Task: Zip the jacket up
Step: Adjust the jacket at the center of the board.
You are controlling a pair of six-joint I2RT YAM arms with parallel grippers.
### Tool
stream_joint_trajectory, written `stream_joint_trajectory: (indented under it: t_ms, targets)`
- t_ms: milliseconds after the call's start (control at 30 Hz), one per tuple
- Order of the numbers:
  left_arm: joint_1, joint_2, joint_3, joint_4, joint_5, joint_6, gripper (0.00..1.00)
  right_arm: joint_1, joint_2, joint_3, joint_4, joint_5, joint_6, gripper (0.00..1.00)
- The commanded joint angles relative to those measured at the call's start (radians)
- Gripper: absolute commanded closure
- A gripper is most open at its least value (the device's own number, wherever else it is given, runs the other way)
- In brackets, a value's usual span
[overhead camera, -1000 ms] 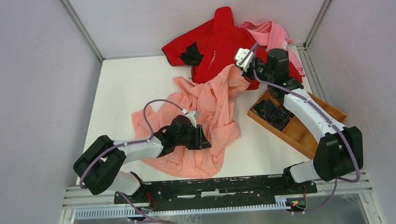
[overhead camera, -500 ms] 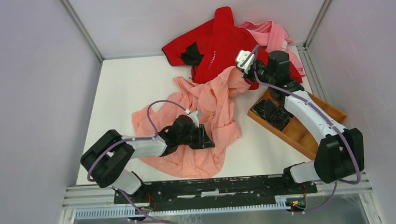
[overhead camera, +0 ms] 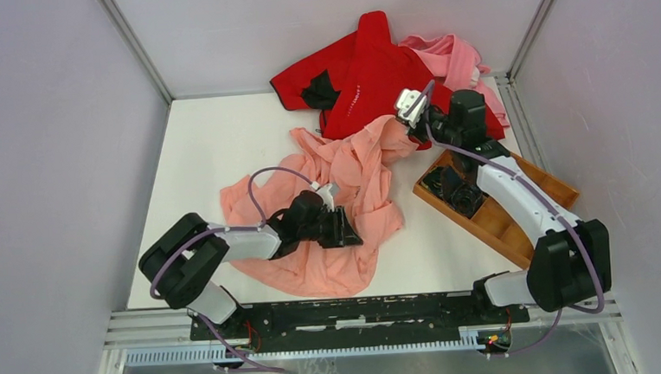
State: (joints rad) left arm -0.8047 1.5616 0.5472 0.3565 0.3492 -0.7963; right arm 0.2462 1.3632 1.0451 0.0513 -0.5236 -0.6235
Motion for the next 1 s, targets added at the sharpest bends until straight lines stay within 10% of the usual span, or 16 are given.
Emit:
stream_joint_trajectory:
  t_ms: [0,367,633,967]
  targets:
    - [-0.004,-0.076,0.035,-0.066,-0.028,0.051,0.51,-0.007,-0.047,-0.022,0.036,-0.025,0.013,1.00]
    - [-0.001,-0.472,-0.017,-0.177,-0.288,0.209,0.37,-0.016,-0.068,-0.054,0.047,-0.054,0.015,1.00]
    - [0.000,-0.669,-0.015,-0.163,-0.390,0.281,0.02,-0.025,-0.085,-0.076,0.047,-0.094,0.010,1.00]
    - [0.025,-0.614,0.112,-0.243,-0.210,0.379,0.05,-0.028,-0.099,-0.081,0.053,-0.137,0.024,1.00]
